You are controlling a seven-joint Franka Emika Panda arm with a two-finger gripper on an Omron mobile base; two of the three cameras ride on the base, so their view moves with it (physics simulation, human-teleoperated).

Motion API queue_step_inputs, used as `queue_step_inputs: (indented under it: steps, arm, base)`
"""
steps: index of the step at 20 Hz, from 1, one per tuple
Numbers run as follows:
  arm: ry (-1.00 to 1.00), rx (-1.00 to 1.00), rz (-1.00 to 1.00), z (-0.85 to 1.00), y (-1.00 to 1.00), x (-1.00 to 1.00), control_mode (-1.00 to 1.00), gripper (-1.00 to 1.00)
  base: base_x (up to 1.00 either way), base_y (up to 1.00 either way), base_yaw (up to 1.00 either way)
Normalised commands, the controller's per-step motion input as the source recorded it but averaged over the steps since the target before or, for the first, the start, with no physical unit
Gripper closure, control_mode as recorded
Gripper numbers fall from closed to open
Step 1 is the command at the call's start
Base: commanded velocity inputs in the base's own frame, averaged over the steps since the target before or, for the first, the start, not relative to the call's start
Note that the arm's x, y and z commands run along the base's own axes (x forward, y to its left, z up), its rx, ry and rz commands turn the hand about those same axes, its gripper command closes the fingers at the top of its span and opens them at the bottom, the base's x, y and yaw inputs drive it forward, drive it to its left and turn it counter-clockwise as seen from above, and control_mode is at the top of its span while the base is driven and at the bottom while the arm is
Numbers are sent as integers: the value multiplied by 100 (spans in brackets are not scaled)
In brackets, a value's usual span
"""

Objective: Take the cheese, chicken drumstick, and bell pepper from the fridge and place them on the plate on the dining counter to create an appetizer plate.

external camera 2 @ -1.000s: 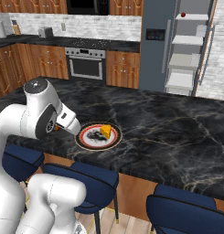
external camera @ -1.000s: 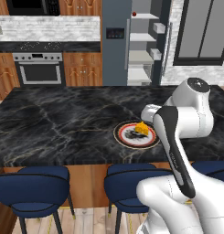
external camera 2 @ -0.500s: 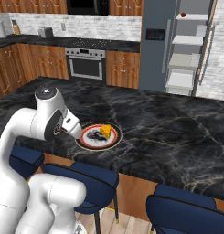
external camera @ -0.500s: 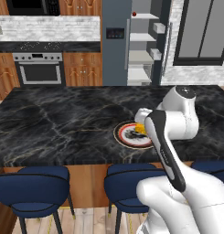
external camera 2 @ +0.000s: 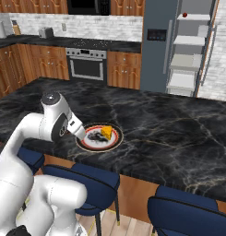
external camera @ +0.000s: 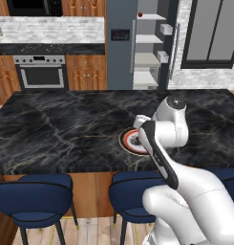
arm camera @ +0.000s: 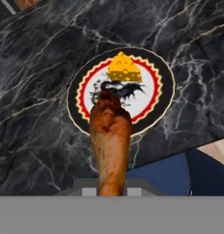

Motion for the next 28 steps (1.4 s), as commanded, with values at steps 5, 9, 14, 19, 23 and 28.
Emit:
queue_step_inputs:
  steps: [5, 9, 14, 19, 23, 28]
  arm:
    - [2, 0, -7, -33, 0, 57, -100, 100]
    - [5, 0, -4, -37, 0, 55, -100, 100]
    - [5, 0, -3, -39, 0, 54, -100, 100]
    - [5, 0, -3, -34, 0, 54, -100, 100]
    - [4, 0, -3, -29, 0, 54, -100, 100]
    - [5, 0, -2, -37, 0, 50, -100, 100]
  base:
    - [0, 0, 0]
    - [0, 0, 0]
    - [0, 0, 0]
    - [0, 0, 0]
    - [0, 0, 0]
    - [0, 0, 0]
